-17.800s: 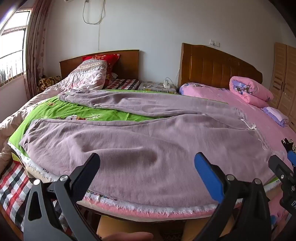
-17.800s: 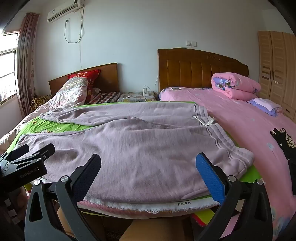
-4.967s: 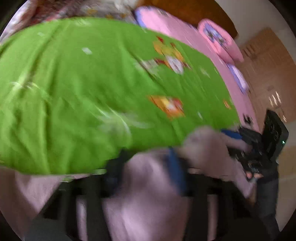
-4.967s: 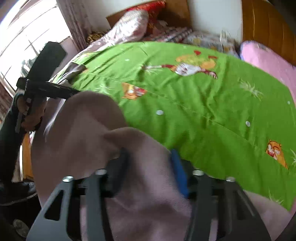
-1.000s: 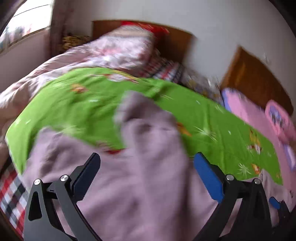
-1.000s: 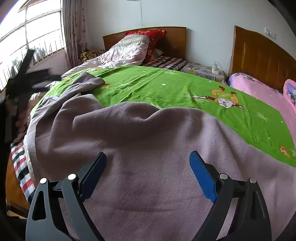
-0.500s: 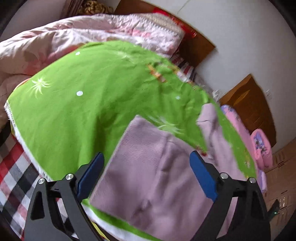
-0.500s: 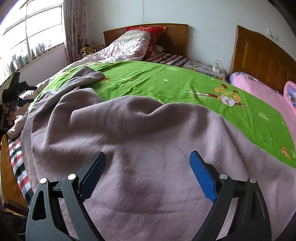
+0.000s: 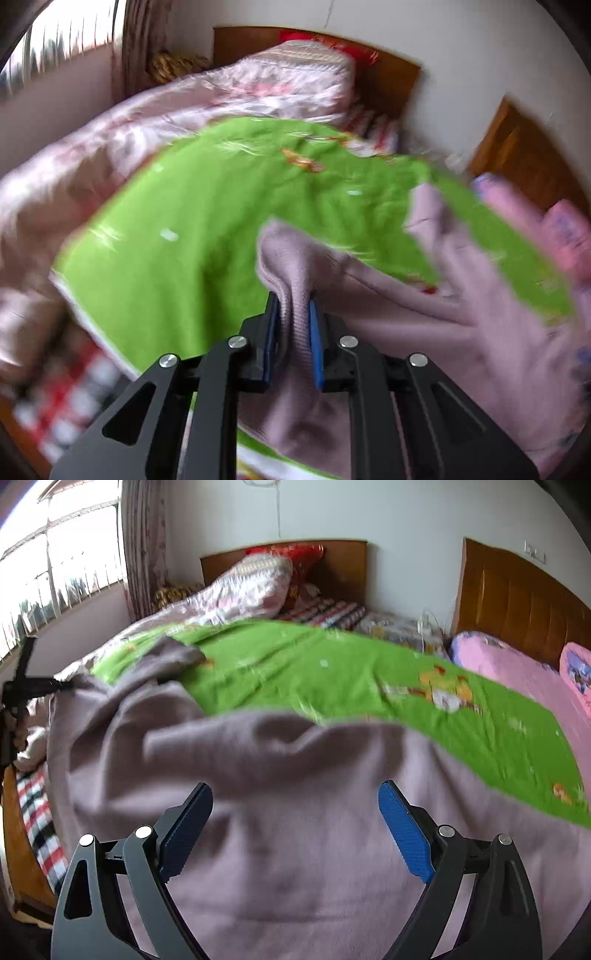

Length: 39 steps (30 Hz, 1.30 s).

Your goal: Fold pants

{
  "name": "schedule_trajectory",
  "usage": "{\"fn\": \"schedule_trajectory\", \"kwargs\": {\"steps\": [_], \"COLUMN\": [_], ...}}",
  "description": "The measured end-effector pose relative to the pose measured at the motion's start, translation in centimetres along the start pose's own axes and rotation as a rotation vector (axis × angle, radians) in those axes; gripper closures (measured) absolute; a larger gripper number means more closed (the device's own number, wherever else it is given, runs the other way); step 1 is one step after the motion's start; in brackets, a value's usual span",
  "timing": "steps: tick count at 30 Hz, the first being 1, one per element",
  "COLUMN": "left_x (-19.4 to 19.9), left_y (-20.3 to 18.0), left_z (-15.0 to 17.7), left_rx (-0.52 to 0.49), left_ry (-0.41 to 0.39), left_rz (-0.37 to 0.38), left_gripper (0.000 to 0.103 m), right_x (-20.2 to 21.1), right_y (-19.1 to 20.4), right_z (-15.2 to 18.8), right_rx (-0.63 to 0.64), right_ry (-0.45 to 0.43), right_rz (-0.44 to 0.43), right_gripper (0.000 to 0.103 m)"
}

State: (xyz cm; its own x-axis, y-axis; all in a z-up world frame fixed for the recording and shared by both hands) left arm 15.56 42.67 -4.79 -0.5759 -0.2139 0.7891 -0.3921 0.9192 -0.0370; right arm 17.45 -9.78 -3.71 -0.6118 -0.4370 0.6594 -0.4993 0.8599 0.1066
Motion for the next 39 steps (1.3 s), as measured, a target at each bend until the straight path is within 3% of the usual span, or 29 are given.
{"fn": "schedule_trajectory", "kwargs": {"steps": [3,4,5,7,8,10,14,16,18,21,24,25,26,27,28,33,36,39], "left_x": [-2.3,-2.9,-3.1,-2.4,-1.5,0.9,5.1,4.6,2.4,-2.4,-7.1,-7.9,-7.6,-7.2,-6.2,3.3,6.7,5.2], "left_y": [0.6,0.8,1.0,1.5,1.4,-0.4,-10.9,-17.1,-23.0,-28.6,-29.8,-29.2,-28.6,-27.6,-26.6,-17.1,-9.2,-3.2], "left_z": [0.1,0.3,0.6,0.7,0.4,-0.3,-2.4,-3.4,-3.8,-4.0,-3.2,-2.9,-3.0,-3.0,-2.9,-2.9,-0.7,2.3], "left_rx": [0.005,0.002,-0.005,0.013,0.023,0.025,-0.152,-0.247,-0.331,-0.448,-0.501,-0.496,-0.466,-0.431,-0.400,-0.072,0.139,0.250], "left_ry": [0.093,0.095,0.083,0.042,0.013,-0.056,-0.164,-0.125,-0.053,0.046,0.186,0.211,0.192,0.199,0.176,-0.040,-0.076,-0.039], "left_rz": [-0.052,-0.073,-0.092,-0.265,-0.327,-0.380,-0.202,-0.085,-0.045,-0.180,-0.307,-0.327,-0.305,-0.304,-0.279,-0.024,0.177,0.262], "left_gripper": [0.077,0.065,0.042,0.016,0.016,0.016,0.002,0.002,0.002,0.002,0.021,0.031,0.063,0.083,0.093,0.095,0.094,0.080], "right_x": [-1.3,-1.9,-2.8,-4.8,-4.6,-4.7,-4.8,-4.6,-4.5,-4.5,-4.5,-4.5,-4.5,-4.5,-4.5,-4.5,-4.6,-4.5], "right_y": [0.6,0.8,0.9,1.0,0.8,0.6,0.8,0.8,0.9,0.8,0.6,0.6,0.6,0.6,0.5,0.5,0.6,0.7], "right_z": [-0.2,0.1,0.6,2.1,2.3,2.2,2.4,2.5,2.5,2.5,2.6,2.6,2.6,2.6,2.5,2.5,2.5,2.5], "right_rx": [0.017,0.027,0.040,0.045,0.023,0.012,0.021,0.018,0.018,0.018,0.008,0.008,0.008,0.008,0.006,0.004,0.006,0.009], "right_ry": [0.068,0.097,0.139,0.225,0.202,0.209,0.203,0.200,0.198,0.194,0.192,0.191,0.191,0.190,0.189,0.187,0.188,0.188], "right_rz": [-0.024,-0.012,0.011,0.029,0.018,0.005,0.016,0.013,0.014,0.015,0.003,0.002,0.002,0.002,-0.001,-0.003,-0.001,0.000], "right_gripper": [0.015,0.015,0.015,0.013,0.013,0.012,0.011,0.011,0.011,0.011,0.011,0.011,0.011,0.011,0.011,0.011,0.011,0.010]}}
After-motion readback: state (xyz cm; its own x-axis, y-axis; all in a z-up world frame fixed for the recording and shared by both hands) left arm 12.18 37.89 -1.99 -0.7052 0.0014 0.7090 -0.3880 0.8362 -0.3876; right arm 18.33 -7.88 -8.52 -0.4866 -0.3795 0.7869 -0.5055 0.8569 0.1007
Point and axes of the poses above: each gripper's, at about its wrist camera, not at the fingertips, and x roughly against the way its jaws point, y to its left, z to its underside, the point moved 2 cm from there along -x, roughly the way its jaws point, and after that the axes turned 4 degrees about -z, right-handed, at the moved point
